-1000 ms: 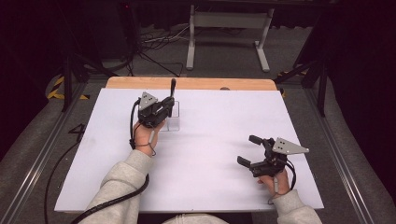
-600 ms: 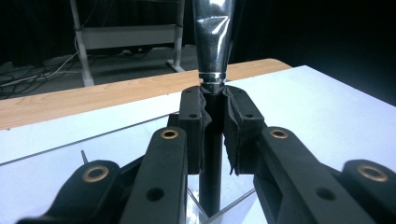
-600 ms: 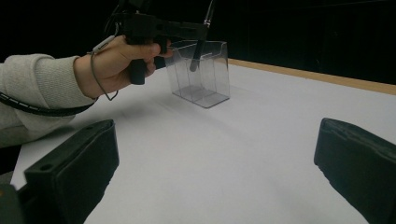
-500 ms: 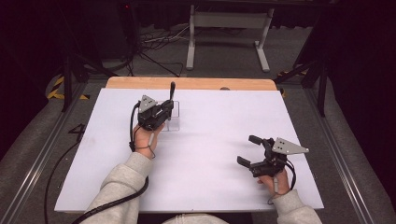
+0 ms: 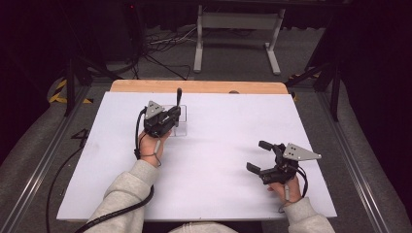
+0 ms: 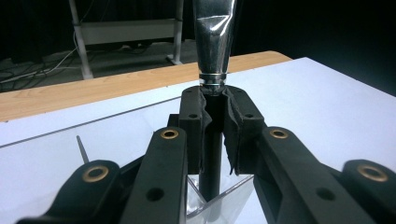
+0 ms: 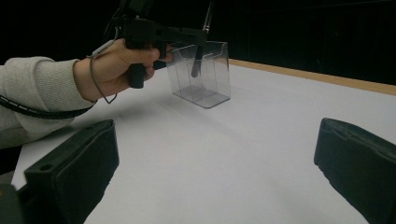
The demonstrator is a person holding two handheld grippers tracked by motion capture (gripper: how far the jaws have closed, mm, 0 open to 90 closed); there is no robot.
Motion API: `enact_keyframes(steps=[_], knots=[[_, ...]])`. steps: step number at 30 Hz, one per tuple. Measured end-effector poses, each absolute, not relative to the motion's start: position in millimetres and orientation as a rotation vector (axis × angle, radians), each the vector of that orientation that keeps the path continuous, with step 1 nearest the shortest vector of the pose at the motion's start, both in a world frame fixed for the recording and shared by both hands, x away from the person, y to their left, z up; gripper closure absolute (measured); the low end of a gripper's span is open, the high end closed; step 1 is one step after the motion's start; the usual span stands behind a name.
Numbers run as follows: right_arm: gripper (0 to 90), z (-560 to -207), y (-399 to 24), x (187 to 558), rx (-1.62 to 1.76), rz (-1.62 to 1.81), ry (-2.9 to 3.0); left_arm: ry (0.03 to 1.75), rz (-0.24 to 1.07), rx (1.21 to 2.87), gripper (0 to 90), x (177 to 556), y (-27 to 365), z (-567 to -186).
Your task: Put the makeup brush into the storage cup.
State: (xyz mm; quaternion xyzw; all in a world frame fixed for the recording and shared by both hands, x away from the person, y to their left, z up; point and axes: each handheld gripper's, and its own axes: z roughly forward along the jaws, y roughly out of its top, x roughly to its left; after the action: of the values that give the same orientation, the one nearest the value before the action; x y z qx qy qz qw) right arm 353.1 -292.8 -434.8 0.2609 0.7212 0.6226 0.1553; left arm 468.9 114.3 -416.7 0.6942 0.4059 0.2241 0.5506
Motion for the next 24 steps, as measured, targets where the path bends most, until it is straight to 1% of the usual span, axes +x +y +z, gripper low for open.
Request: enact_keyframes(steps=[3, 4, 5, 6, 7, 9, 11, 13, 14, 16, 17, 21, 24], knots=[[0.2, -434.5, -292.8, 353.1, 0.744, 1.784, 2.064, 0.946, 0.515, 1.635, 76.8, 468.4, 115.4, -416.0], [0.3, -434.5, -292.9, 353.2, 0.744, 1.786, 2.062, 0.937, 0.458, 1.611, 69.6, 467.5, 118.0, -413.9], [0.3, -434.5, -293.0, 353.2, 0.744, 1.786, 2.061, 0.937, 0.458, 1.611, 62.7, 467.5, 118.0, -413.9], [0.3, -434.4, -293.1, 353.2, 0.745, 1.786, 2.06, 0.931, 0.416, 1.586, 56.9, 466.9, 121.0, -410.7], [0.3, -434.3, -293.2, 353.2, 0.745, 1.786, 2.06, 0.931, 0.416, 1.586, 53.1, 466.9, 121.0, -410.7], [0.3, -434.2, -293.2, 353.1, 0.745, 1.787, 2.06, 0.909, 0.396, 1.587, 42.2, 465.0, 124.5, -406.6], [0.3, -433.8, -293.7, 352.9, 0.747, 1.786, 2.057, 0.861, 0.385, 1.591, 35.0, 460.6, 130.6, -399.5], [0.3, -433.3, -294.1, 352.9, 0.747, 1.785, 2.056, 0.85, 0.382, 1.586, 28.3, 458.9, 132.4, -396.9], [0.3, -433.0, -294.2, 353.1, 0.744, 1.783, 2.054, 0.829, 0.358, 1.576, 25.2, 455.6, 136.9, -391.5], [0.3, -432.2, -294.6, 353.0, 0.746, 1.781, 2.051, 0.822, 0.353, 1.571, 20.8, 453.7, 138.9, -388.8], [0.3, -432.2, -294.6, 353.0, 0.746, 1.781, 2.051, 0.807, 0.346, 1.567, 20.8, 451.6, 141.3, -385.4], [0.3, -430.4, -295.8, 352.8, 0.749, 1.775, 2.043, 0.742, 0.326, 1.589, 11.1, 442.3, 148.1, -374.6], [0.3, -429.3, -296.7, 353.1, 0.747, 1.774, 2.04, 0.703, 0.326, 1.607, 7.4, 435.5, 151.2, -369.0]])
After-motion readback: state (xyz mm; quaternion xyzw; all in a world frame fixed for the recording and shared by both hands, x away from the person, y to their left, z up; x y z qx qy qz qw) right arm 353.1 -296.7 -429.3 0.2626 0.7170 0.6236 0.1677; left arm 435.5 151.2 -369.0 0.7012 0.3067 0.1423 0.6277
